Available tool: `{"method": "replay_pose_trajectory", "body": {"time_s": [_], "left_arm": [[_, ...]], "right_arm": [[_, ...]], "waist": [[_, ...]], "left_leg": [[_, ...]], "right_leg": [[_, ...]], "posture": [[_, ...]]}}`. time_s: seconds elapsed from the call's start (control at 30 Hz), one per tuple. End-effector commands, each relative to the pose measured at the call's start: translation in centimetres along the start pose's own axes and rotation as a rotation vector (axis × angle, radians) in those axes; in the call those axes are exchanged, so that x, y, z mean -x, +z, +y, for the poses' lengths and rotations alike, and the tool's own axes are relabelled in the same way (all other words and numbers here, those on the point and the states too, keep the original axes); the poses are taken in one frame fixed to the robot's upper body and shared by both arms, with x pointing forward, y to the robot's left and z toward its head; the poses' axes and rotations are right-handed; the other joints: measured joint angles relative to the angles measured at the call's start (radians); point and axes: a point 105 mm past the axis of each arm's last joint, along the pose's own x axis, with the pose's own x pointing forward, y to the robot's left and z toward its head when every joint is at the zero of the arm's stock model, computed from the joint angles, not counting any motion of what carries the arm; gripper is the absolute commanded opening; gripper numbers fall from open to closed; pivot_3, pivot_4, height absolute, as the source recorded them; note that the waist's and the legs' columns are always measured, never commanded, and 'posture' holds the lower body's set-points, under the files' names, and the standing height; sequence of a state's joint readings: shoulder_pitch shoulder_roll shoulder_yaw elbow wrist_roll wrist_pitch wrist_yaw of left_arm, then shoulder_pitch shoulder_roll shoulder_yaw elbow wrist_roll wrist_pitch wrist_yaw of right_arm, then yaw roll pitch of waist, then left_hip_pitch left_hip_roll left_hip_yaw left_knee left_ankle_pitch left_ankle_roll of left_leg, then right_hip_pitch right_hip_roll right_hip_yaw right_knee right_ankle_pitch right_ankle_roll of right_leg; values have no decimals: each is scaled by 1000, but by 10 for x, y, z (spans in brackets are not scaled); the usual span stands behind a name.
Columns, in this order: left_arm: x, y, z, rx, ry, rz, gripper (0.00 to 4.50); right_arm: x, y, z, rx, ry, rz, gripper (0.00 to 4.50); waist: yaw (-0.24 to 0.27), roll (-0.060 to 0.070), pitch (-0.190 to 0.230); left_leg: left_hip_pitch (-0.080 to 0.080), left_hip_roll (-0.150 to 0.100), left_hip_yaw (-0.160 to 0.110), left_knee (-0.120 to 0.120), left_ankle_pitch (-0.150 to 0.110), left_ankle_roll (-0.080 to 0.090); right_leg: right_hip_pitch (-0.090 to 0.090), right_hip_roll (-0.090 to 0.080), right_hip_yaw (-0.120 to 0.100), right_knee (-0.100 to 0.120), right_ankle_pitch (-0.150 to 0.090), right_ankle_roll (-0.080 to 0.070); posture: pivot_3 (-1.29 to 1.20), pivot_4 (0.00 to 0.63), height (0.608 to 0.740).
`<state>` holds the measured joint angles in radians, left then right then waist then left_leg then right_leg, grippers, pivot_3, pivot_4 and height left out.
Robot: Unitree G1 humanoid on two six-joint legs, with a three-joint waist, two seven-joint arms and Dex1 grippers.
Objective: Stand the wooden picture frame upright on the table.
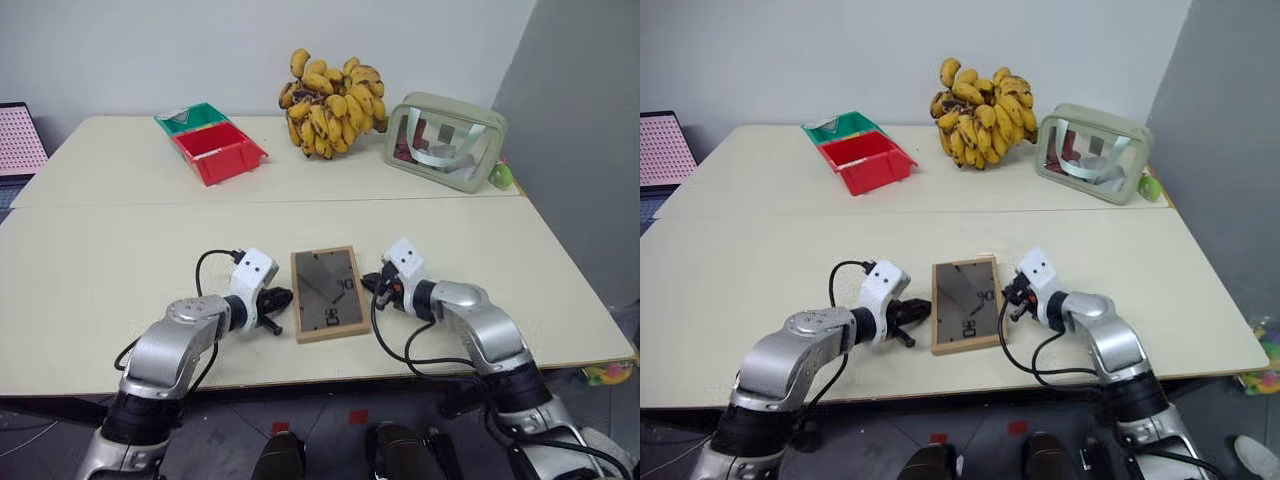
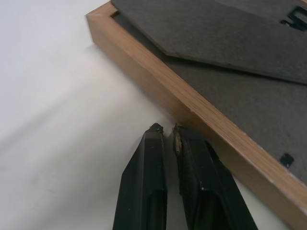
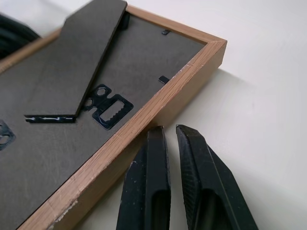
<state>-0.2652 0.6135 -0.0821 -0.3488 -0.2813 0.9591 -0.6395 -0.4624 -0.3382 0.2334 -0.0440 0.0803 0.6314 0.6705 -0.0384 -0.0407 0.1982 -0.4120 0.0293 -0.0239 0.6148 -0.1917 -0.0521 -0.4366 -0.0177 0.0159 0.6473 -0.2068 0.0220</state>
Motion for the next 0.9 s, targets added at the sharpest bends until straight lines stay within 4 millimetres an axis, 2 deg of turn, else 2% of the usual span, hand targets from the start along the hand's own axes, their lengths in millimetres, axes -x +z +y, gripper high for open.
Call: {"method": "replay_pose_trajectory", "body": {"time_s": [0.03, 0.07, 0.1, 0.17, 0.23, 0.3, 0.4, 0.57, 0.63, 0.9], "left_arm": [[22, -6, 1, 8, -32, 15, 490], [30, -3, 1, 104, -82, -8, 490], [36, 0, -1, 184, -138, -28, 827], [49, 7, -7, 403, -292, -57, 1162], [56, 13, -4, 582, -370, -78, 1611], [56, 14, 5, 738, -411, -98, 2049], [46, 0, 15, 889, -404, -66, 2742], [31, -22, -2, 958, -431, 28, 3904], [25, -27, -8, 980, -436, 42, 4422], [-4, -37, -34, 1012, -465, 59, 4490]], "right_arm": [[21, 6, -44, 38, -174, -15, 421], [25, 9, -52, 19, -199, -34, 421], [27, 13, -56, 14, -208, -49, 375], [28, 15, -55, 21, -195, -59, 375], [27, 11, -51, 30, -172, -51, 375], [24, 3, -42, 63, -139, -29, 375], [17, -5, -26, 56, -95, -21, 375], [1, -10, 4, 16, -36, -25, 375], [-5, -6, 14, -6, -18, -39, 375], [-26, 7, 39, -56, 7, -84, 375]], "waist": [[1, 0, 0], [1, 0, 0], [0, 0, 0], [-1, 0, 0], [-2, 0, 0], [-1, 0, 0], [-3, 0, 0], [-13, -1, 0], [-15, -1, -1], [-3, 4, -10]], "left_leg": [[1, 0, 0, 0, 0, 0], [1, 0, 0, 0, 0, 0], [1, 0, 0, 1, 0, 0], [1, 1, 0, 1, 1, 1], [1, 1, -2, 2, 1, 1], [1, 1, -4, 4, 1, 1], [2, 0, -4, 4, 0, 2], [5, 0, -2, 4, 0, 2], [12, 0, -2, 2, 0, 1], [14, -2, -2, 2, 0, 1]], "right_leg": [[1, 0, 0, 0, 0, 0], [1, 0, 0, 0, 0, 0], [1, 0, 0, 0, 0, 0], [1, 1, -1, 0, 0, 0], [2, 1, -2, 0, 0, 0], [5, 2, -4, 0, 0, 0], [7, 1, -4, -2, 0, 0], [9, 0, -2, -1, 0, 0], [15, 0, -1, -1, 0, 0], [17, -3, -1, -4, 0, -1]], "posture": [[0, 150, 740], [0, 150, 740], [0, 150, 740], [0, 150, 740], [0, 150, 740], [0, 150, 740], [0, 150, 740], [0, 150, 740], [0, 150, 740], [0, 150, 740]]}}
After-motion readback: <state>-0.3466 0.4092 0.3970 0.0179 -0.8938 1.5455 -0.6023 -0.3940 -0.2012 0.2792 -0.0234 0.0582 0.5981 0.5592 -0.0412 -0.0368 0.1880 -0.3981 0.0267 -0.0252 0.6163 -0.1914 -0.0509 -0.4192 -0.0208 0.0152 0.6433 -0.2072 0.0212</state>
